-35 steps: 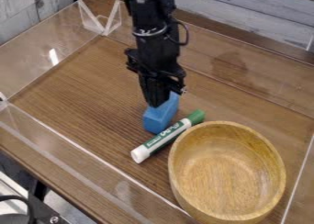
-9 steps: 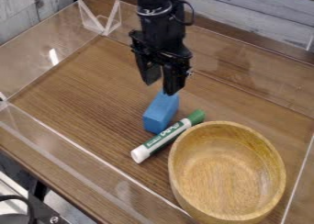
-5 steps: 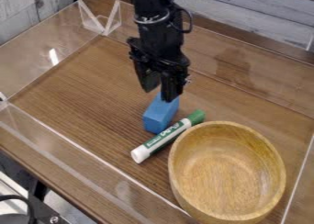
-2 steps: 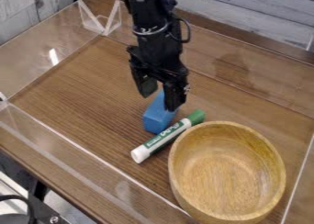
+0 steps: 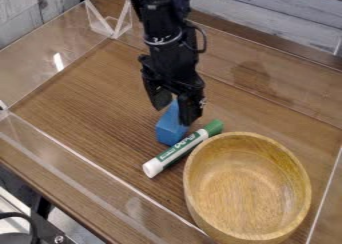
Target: Put the blue block in the brown bowl
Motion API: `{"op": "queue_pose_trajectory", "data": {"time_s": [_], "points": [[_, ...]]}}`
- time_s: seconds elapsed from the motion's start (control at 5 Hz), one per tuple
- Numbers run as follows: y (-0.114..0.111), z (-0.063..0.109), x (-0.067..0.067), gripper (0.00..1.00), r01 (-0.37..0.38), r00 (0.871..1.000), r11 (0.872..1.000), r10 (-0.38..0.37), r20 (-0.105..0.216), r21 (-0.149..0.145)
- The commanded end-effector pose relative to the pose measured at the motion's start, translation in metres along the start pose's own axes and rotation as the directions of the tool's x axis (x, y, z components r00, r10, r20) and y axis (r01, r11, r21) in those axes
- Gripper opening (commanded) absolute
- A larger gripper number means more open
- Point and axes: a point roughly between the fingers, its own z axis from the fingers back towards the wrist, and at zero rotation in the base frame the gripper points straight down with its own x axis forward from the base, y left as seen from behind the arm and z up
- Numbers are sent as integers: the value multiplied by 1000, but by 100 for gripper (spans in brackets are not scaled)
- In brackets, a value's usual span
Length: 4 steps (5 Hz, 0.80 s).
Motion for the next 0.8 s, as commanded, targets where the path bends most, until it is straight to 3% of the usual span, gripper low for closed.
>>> {"op": "queue_pose_trajectory", "data": {"time_s": [0.0,0.6], "points": [[2,3,4,100,5,999,1000,-5,33,10],[3,-12,4,100,25,999,1000,-26,33,11]]}}
